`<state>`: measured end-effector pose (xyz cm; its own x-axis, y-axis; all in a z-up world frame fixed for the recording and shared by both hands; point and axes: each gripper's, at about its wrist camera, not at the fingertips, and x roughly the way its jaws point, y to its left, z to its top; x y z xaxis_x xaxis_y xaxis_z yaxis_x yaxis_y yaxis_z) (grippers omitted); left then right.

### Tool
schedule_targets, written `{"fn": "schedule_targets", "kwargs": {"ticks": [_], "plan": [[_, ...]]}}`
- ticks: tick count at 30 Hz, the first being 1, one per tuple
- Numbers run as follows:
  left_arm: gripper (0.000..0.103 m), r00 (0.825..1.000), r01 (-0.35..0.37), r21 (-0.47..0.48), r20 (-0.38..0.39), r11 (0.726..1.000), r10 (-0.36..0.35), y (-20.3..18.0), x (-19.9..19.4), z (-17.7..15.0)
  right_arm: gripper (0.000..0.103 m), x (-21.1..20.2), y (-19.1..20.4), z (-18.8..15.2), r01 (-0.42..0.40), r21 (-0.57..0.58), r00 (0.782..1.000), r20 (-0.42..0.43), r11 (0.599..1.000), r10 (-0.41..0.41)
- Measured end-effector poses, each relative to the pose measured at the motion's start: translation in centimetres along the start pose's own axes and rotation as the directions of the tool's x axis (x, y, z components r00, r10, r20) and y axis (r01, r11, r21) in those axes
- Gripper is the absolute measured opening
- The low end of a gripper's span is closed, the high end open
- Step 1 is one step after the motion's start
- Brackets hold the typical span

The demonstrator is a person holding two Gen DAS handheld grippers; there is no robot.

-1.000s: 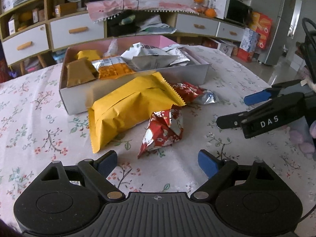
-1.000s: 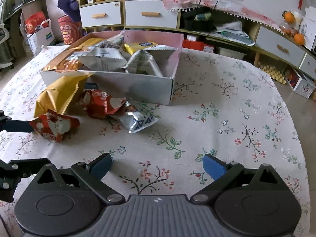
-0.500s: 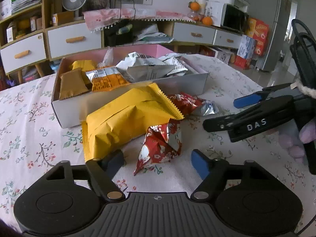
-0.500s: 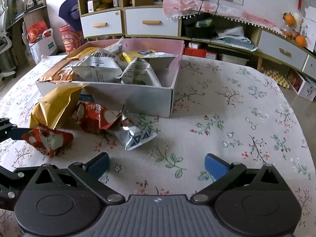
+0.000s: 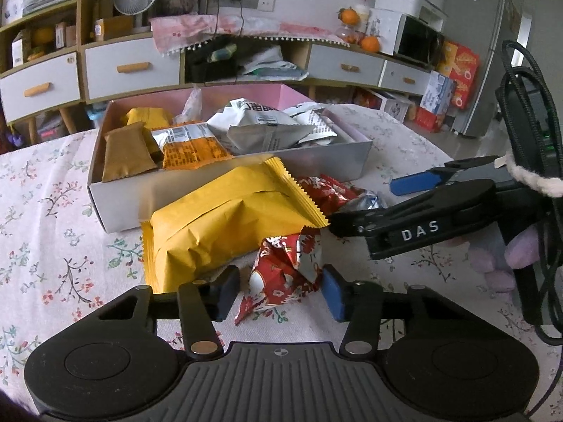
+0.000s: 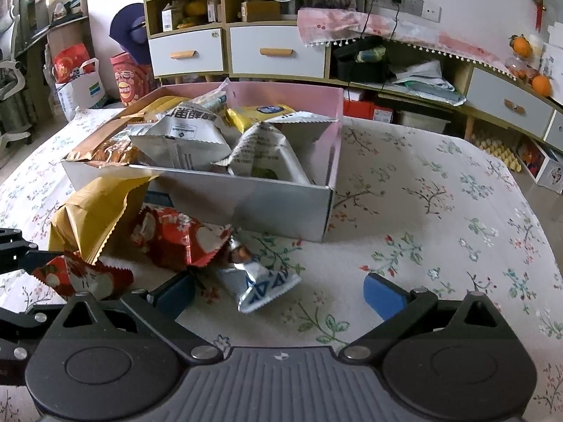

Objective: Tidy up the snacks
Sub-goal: 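Grasp the red-white packet with the left tool while the right tool grasps the silver-blue packet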

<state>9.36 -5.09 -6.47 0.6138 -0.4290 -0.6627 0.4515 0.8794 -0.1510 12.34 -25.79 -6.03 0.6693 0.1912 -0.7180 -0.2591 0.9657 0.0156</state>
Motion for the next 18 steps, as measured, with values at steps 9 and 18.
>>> {"fn": "schedule_targets", "kwargs": {"ticks": [9,18], "plan": [[0.042,1.000,0.011,-0.020,-0.012,1.000,-0.011,-0.1,-0.1,0.1,0.066,-0.2,0.6,0.3,-0.028,-0.028,1.000,0.012,0.999,0.028],[0.039,1.000,0.008,-0.031,-0.019,0.999,-0.009,-0.1,-0.3,0.0,0.045,-0.8,1.2,0.5,-0.062,-0.056,0.998,0.015,0.997,0.063]]}}
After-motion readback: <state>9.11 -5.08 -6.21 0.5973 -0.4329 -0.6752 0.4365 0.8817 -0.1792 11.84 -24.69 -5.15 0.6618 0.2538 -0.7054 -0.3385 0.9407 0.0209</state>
